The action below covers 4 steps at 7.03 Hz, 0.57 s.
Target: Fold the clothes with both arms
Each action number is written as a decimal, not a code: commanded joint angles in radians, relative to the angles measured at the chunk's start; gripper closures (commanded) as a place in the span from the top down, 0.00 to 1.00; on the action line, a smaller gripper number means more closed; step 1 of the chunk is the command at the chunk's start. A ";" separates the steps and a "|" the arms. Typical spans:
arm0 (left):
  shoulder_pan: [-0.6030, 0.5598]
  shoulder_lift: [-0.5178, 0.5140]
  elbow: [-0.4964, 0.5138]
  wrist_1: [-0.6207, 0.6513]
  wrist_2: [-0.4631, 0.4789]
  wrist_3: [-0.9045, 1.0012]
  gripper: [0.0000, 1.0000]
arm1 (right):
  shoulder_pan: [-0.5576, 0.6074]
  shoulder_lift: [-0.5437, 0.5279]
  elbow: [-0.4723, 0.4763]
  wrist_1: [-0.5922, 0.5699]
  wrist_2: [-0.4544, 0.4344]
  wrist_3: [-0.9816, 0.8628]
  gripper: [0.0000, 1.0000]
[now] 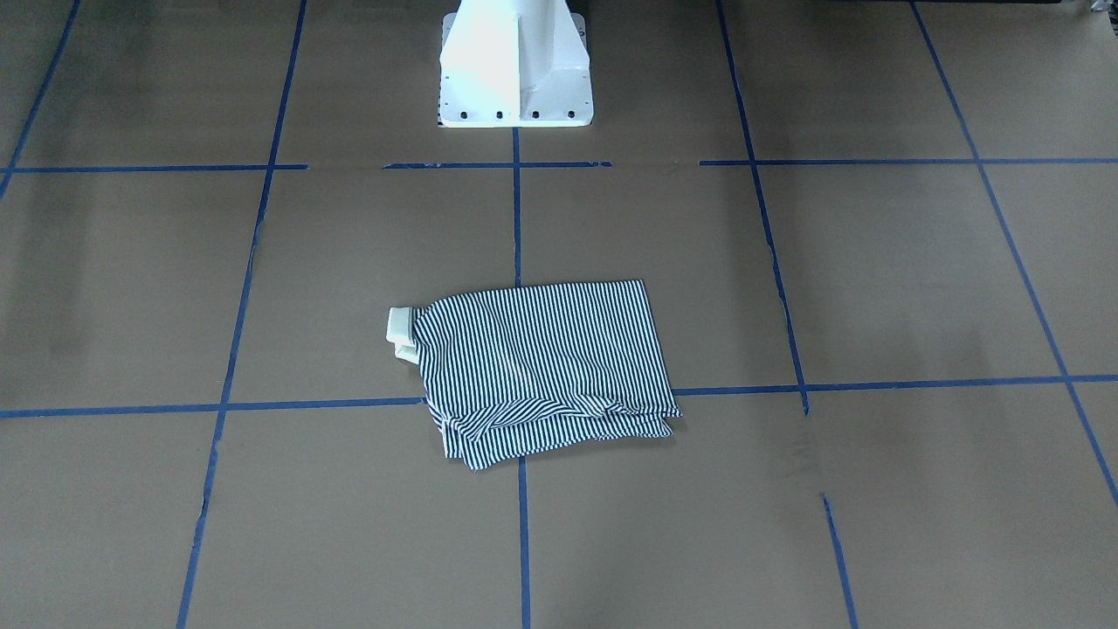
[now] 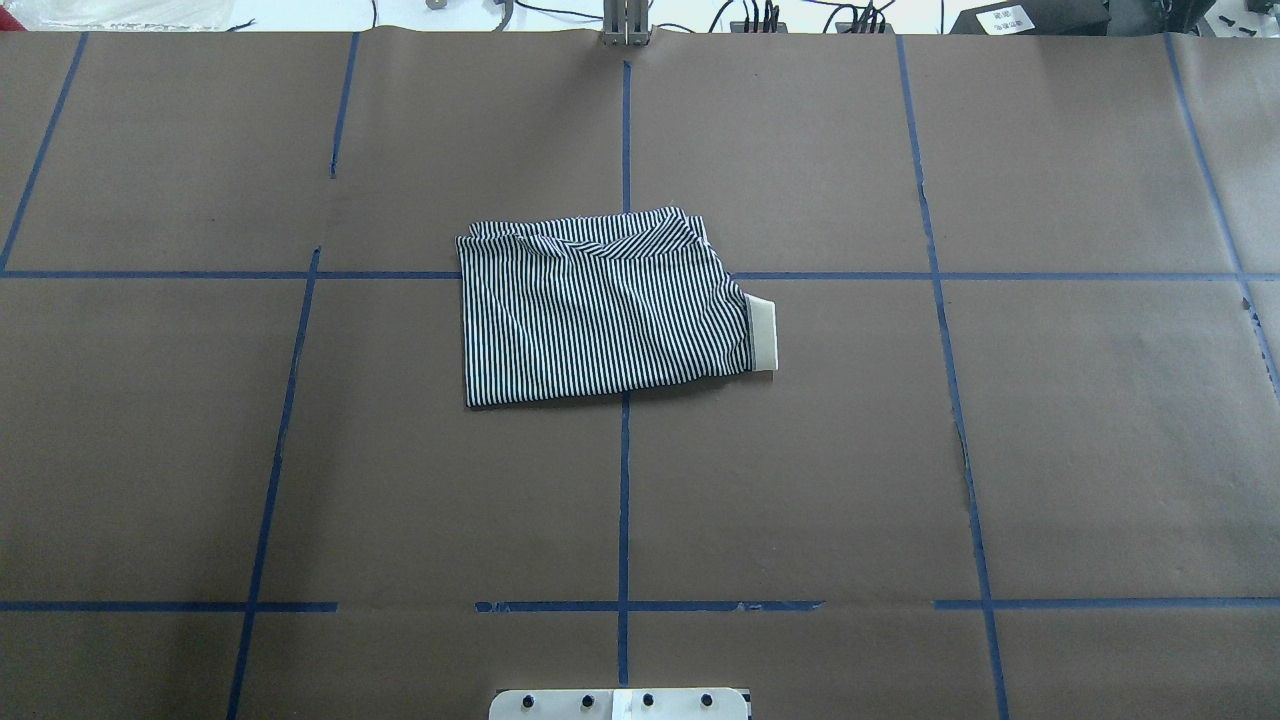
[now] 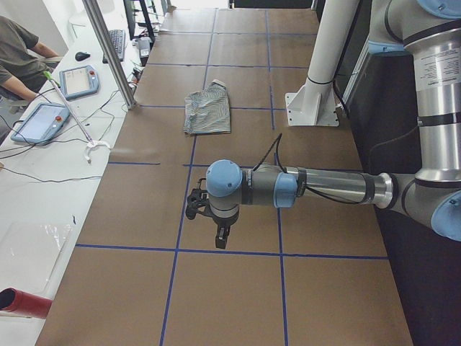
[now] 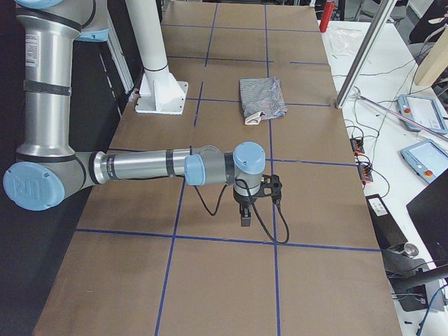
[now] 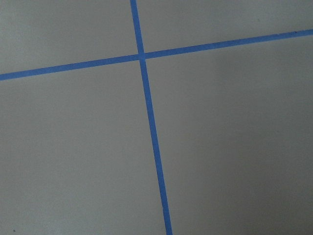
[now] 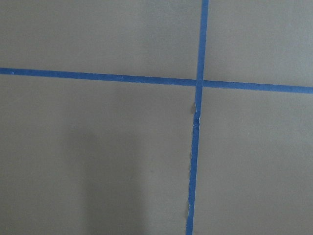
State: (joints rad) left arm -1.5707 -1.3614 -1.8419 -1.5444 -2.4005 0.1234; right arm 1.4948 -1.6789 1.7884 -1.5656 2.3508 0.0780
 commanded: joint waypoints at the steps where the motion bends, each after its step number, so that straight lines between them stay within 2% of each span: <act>1: 0.000 0.047 0.004 -0.037 0.006 0.004 1.00 | -0.001 -0.004 0.005 -0.001 -0.008 -0.001 1.00; 4: 0.001 0.048 0.013 -0.048 0.014 -0.004 1.00 | -0.004 0.001 0.000 -0.029 -0.062 -0.003 1.00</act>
State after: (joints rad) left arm -1.5700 -1.3174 -1.8337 -1.5940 -2.3899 0.1214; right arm 1.4923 -1.6809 1.7915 -1.5733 2.3002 0.0764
